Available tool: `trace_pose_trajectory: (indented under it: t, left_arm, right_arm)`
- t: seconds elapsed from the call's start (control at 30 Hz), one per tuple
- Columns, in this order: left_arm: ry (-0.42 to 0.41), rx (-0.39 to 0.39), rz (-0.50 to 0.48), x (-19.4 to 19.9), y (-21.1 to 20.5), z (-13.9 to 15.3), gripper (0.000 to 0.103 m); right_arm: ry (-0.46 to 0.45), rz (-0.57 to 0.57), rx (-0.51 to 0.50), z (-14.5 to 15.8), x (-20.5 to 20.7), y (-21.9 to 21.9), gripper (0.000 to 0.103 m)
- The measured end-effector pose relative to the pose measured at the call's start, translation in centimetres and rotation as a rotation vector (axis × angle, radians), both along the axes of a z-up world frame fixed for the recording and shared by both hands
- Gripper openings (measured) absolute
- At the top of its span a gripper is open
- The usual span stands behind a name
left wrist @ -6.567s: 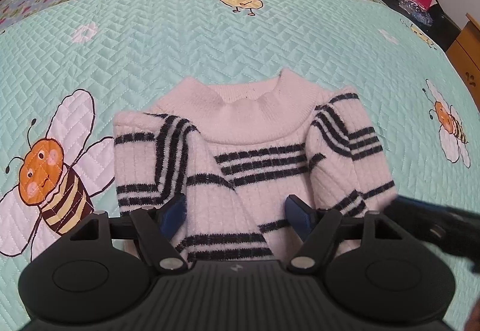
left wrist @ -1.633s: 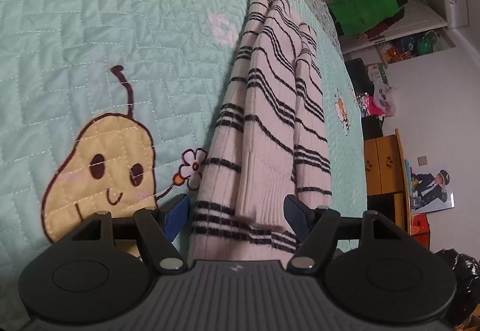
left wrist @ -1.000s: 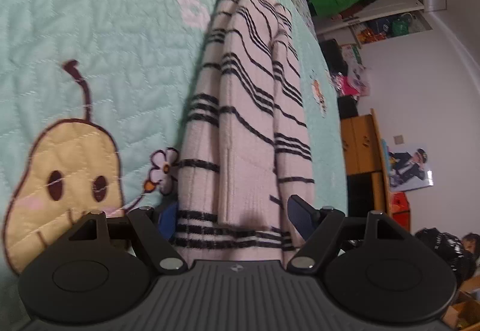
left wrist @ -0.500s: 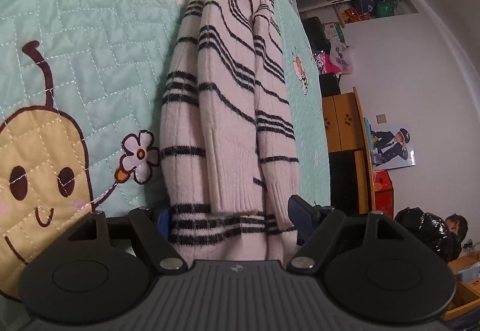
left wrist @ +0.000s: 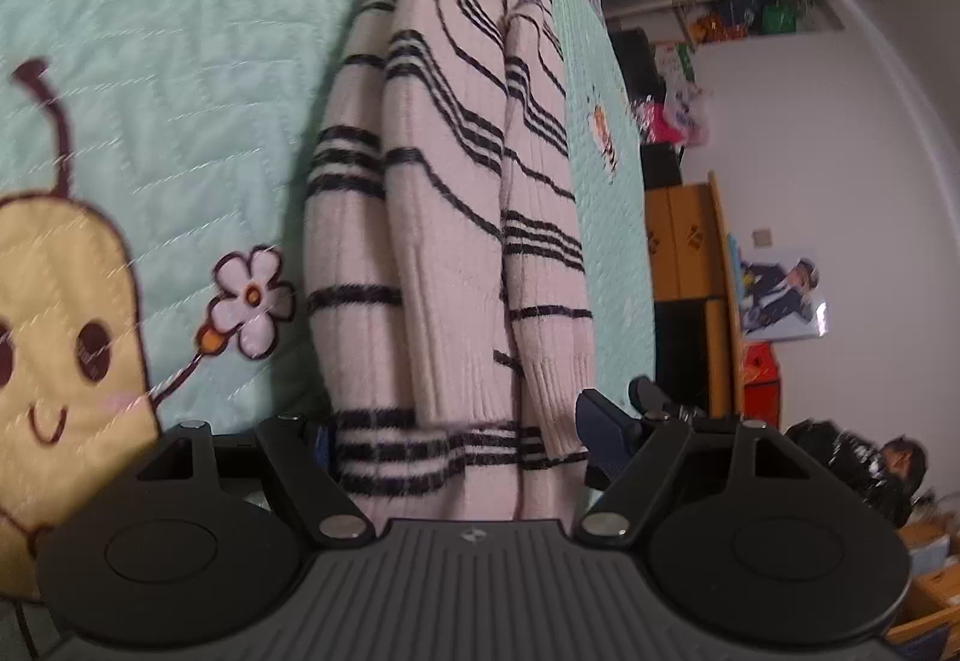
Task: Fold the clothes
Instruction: 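Close the left gripper on the ribbed hem while the right gripper grasps it too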
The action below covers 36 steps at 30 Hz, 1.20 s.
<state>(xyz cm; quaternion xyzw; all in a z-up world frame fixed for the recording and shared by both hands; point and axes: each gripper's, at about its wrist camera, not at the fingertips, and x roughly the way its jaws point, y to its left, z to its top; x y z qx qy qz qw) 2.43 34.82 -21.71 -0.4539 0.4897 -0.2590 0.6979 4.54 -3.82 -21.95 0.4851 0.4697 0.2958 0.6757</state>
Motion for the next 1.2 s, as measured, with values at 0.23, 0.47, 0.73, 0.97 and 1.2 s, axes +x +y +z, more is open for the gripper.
trace_pose_trajectory:
  t: [0.23, 0.47, 0.73, 0.97, 1.2]
  left_arm:
    - [0.006, 0.043, -0.031, 0.4, -1.0, 0.5, 0.077]
    - [0.037, -0.025, 0.032, 0.2, 0.1, -0.3, 0.077]
    - [0.116, 0.034, 0.048, 1.0, 0.2, -0.2, 0.059]
    - [0.123, 0.156, 0.065, 0.6, 0.5, 0.0, 0.025]
    - [0.040, 0.313, 0.031, 0.5, -1.5, 1.9, 0.024]
  right_arm:
    - [0.040, -0.028, 0.042, -2.1, -0.8, -1.3, 0.025]
    - [0.050, -0.019, 0.061, -2.0, -0.6, -1.2, 0.033]
    - [0.042, 0.013, 0.024, -1.3, -0.4, -0.4, 0.038]
    - [0.013, 0.004, 0.016, -0.5, -0.3, 0.4, 0.049]
    - [-0.004, 0.019, -0.101, -0.3, -0.8, 1.4, 0.026]
